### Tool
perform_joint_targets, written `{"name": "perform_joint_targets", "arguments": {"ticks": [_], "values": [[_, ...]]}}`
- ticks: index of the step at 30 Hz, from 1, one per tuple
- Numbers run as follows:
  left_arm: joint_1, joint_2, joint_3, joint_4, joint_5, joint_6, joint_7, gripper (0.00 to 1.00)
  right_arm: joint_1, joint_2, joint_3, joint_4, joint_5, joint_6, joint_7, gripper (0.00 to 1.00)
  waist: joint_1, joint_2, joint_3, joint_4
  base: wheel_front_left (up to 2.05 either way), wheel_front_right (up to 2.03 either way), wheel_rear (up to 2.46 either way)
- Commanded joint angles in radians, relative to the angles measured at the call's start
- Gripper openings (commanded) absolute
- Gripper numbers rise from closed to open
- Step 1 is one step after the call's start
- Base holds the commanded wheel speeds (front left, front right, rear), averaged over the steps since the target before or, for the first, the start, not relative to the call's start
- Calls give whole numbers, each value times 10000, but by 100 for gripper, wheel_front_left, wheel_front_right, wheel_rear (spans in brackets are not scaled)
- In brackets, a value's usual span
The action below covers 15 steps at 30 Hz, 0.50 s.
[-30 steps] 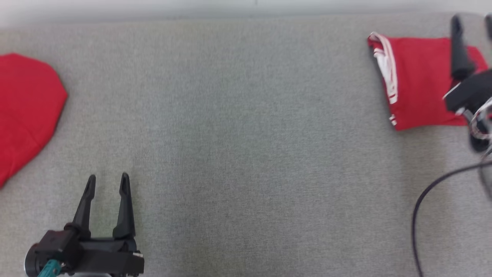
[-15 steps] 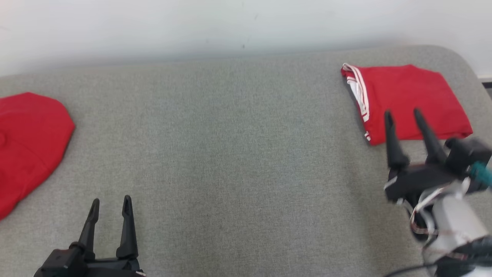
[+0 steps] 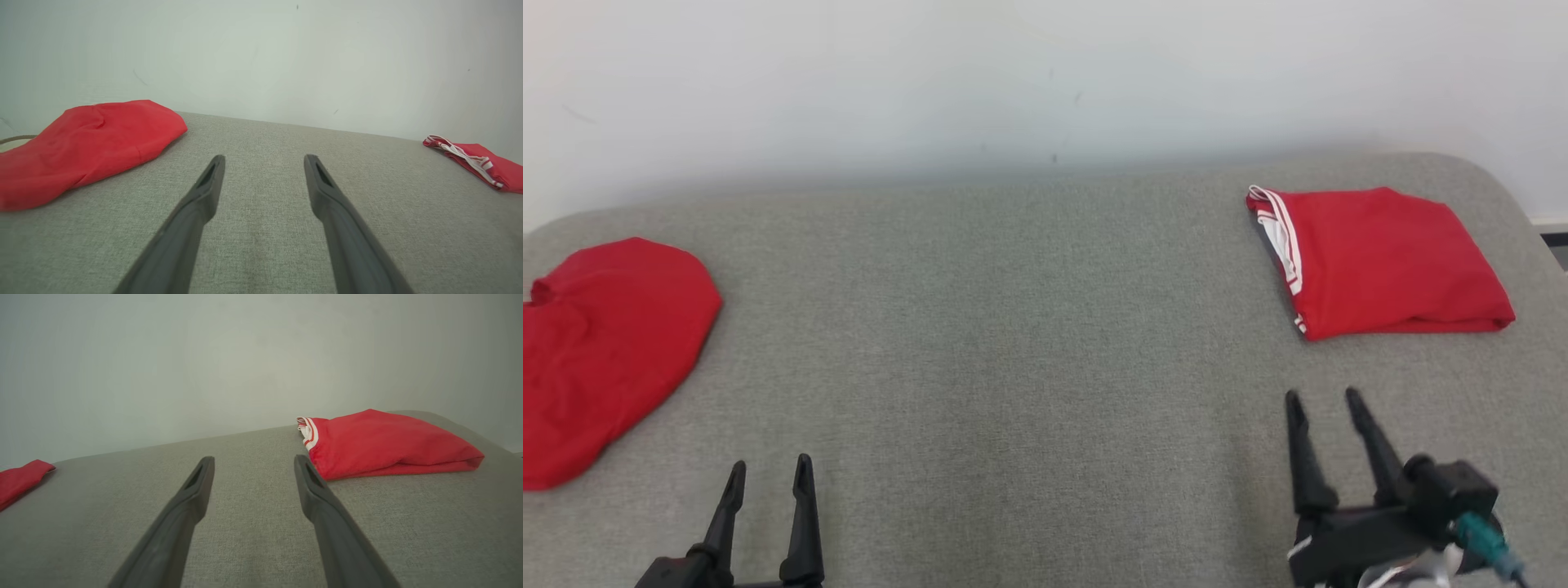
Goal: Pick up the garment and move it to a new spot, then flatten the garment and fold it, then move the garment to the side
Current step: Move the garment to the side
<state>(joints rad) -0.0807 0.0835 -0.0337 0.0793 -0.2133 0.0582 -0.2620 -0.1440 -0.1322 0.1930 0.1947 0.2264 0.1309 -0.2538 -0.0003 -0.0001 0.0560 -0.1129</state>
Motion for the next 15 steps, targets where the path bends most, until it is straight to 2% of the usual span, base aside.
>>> {"name": "perform_joint_targets", "arguments": {"ticks": [1,15], "values": [[204,65,41,41,19,51,-38,100,197,24,14,-98,-137,-4,57,100,3,1,-139,100,0,0,0],[506,116,-234,127,365,351,10,100,1777,590,-269,-1477,-674,-4,550,100,3,1,-570,329,0,0,0]]}}
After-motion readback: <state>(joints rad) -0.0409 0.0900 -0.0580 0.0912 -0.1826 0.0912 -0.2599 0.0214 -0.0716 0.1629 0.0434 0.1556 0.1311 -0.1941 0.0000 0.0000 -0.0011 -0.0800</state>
